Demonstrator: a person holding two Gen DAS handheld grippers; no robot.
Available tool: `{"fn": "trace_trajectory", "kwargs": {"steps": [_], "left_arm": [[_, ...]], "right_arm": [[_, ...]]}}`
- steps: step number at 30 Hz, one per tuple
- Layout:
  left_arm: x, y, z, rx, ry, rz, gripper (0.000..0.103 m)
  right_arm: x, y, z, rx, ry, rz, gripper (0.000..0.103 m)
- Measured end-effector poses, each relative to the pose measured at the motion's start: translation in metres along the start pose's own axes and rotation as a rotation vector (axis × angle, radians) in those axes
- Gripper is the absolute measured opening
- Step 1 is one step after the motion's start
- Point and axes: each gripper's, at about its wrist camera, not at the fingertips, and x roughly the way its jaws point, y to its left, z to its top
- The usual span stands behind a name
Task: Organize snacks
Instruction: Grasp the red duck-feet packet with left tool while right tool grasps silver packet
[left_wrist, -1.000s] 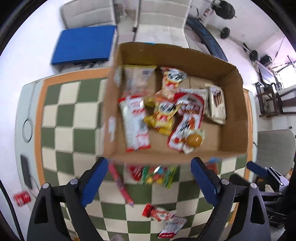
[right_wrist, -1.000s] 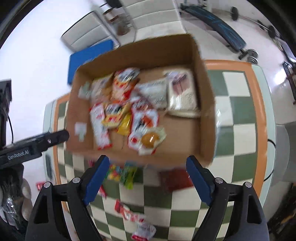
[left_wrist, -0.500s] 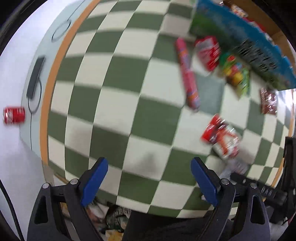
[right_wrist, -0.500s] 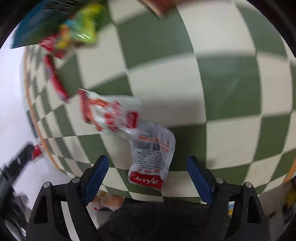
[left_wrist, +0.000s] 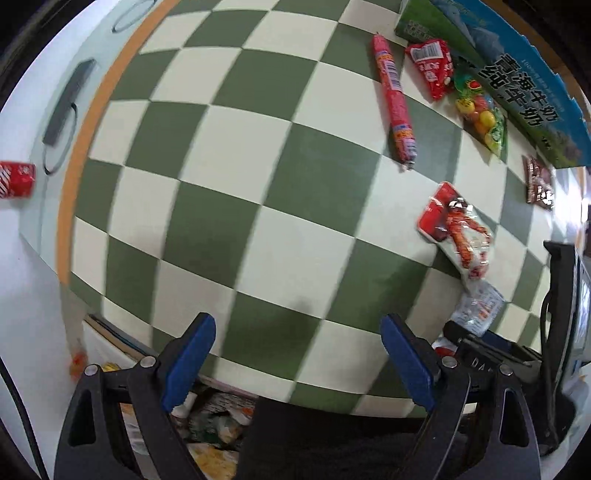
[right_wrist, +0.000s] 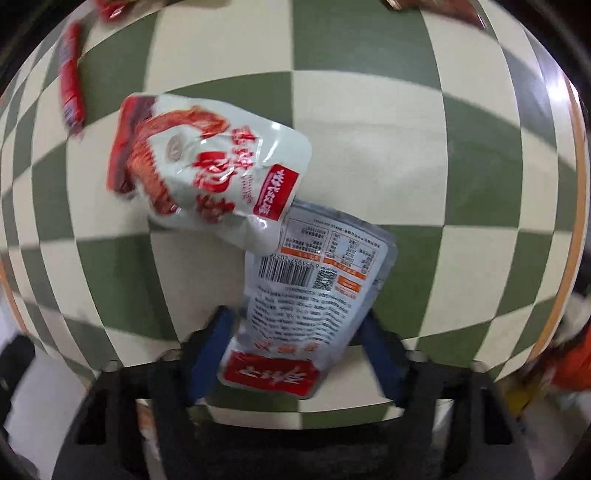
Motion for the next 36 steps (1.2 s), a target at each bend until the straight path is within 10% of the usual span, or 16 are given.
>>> {"fn": "trace_trajectory", "kwargs": {"steps": [5, 15, 25, 36], "left_arm": [[0.008, -0.021, 0.010, -0.093, 0.066, -0.152, 0.092], [0.041, -0.098, 0.053, -0.258, 0.245, -0.347, 0.092], [0.070, -0.119, 0.086, -0.425, 0.306, -0.246, 0.092], [0.086, -0.139, 0.071, -0.302, 0.324, -0.028, 0.092]], "right_arm": [[-0.017, -0.017, -0.002, -0.124, -0.049, -0.037, 0.042], [-0.040, -0.089, 0.027, -0.119, -0.090, -0.050, 0.042], [-0.058, -0.121, 0.047, -0.121, -0.104, 0.025, 0.042], [-0.060, -0.118, 0.051, -0.183, -0.118, 0.051, 0.045]]}}
